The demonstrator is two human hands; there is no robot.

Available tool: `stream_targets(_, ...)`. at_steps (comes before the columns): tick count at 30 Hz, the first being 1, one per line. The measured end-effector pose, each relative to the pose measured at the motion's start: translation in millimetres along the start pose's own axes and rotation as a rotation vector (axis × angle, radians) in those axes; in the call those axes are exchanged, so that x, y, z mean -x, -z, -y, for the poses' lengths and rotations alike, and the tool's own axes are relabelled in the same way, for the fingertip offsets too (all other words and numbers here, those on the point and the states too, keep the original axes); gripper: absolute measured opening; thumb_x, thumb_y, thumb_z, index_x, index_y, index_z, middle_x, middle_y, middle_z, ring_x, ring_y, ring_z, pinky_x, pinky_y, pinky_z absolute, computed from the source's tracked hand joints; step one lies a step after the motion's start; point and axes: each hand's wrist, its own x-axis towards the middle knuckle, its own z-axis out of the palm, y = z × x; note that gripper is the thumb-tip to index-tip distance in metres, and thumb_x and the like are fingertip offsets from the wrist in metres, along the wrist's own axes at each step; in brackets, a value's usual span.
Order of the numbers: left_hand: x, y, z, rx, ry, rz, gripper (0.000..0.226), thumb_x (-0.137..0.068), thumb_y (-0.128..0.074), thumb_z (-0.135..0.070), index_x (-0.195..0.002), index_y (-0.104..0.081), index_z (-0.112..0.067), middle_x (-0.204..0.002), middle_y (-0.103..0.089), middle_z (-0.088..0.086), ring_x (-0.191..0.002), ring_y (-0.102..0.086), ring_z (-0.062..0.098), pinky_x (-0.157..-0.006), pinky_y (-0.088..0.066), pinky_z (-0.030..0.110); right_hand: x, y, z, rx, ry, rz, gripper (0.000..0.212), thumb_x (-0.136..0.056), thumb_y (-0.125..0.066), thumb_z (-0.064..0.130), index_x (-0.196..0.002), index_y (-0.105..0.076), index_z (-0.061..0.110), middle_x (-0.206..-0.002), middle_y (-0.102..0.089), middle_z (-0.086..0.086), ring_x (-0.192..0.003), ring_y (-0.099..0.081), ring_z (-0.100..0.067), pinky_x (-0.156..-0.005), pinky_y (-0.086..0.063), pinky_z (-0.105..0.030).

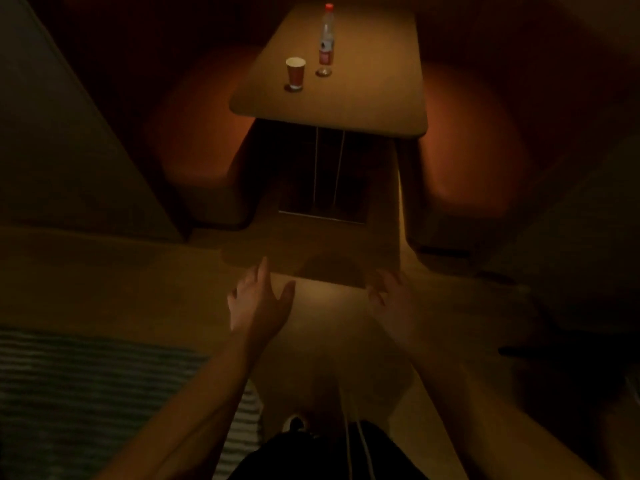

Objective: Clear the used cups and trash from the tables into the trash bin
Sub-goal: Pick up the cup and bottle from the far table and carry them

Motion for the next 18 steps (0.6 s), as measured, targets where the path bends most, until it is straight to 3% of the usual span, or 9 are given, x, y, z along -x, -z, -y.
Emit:
stream_targets(5,-118.9,-2.0,-39.6,0.007,0.000,0.005,0.076,-0.088,-0.042,-0.061,-0.149,-0.014,-0.025,-0.153,-0.027,0.006,-0.138,-0.026,0.026,-0.107,-0.022,0.054,-131.6,16.6,13.9,-0.018,-0.021,-0.020,0.046,-0.094,-0.047,0.040,-0.137,-0.043,0.022,-0.144,-0.042,-0.005,-0.130,-0.042,-0.025,-0.105,-0.039,-0.043)
stream_targets(18,-470.6,-18.8,-150.0,0.019,0.106,-0.153,0.072,-0.089,-0.045,-0.054,-0.148,-0.022,-0.019,-0.151,-0.031,0.005,-0.138,-0.028,0.023,-0.106,-0.024,0.050,-531.0,45.1,48.9,-0.010,0.235,0.034,0.046,-0.094,-0.050,0.034,-0.136,-0.046,0.015,-0.140,-0.046,-0.005,-0.127,-0.043,-0.020,-0.105,-0.039,-0.037)
